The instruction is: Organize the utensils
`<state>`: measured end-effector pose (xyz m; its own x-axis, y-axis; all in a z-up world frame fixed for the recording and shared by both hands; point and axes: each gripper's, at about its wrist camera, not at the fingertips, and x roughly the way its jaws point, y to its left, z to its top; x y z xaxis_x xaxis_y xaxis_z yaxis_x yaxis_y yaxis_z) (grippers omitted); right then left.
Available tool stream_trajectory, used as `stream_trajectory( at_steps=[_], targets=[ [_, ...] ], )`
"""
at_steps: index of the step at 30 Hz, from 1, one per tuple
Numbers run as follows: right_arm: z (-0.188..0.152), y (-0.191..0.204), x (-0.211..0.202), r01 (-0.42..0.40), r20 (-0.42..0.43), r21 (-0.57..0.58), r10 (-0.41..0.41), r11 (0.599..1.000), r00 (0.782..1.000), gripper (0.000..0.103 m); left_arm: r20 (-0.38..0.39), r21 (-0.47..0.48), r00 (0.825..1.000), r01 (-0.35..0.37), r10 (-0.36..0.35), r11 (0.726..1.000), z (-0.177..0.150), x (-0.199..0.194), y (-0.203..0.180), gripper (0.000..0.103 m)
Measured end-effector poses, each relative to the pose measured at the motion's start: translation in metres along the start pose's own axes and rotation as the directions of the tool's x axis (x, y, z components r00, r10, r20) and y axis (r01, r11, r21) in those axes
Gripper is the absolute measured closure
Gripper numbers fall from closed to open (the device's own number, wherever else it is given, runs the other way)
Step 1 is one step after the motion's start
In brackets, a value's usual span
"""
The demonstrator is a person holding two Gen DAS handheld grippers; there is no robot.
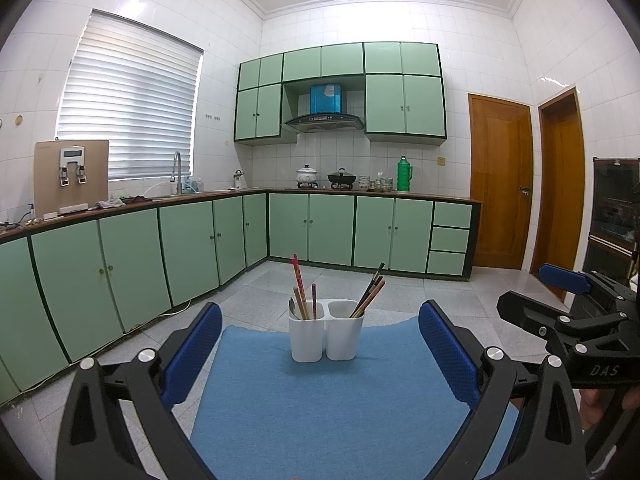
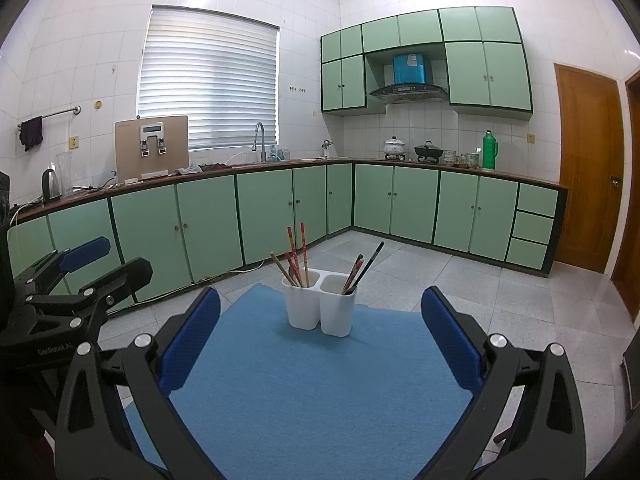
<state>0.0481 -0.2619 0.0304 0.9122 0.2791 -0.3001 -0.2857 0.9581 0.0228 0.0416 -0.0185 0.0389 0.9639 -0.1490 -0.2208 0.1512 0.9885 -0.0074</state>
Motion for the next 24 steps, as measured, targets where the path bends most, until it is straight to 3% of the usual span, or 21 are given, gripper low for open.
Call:
stream_trajectory(
  at_steps=[24],
  targets=[
    [-0.0037, 0.0067, 0.0029, 0.0, -0.007, 0.005, 0.0, 1.0, 1.0, 0.005, -0.005, -0.001, 1.0, 0.002, -0.002, 1.0, -0.0006, -0.0006, 0.0002, 0.006]
  ],
)
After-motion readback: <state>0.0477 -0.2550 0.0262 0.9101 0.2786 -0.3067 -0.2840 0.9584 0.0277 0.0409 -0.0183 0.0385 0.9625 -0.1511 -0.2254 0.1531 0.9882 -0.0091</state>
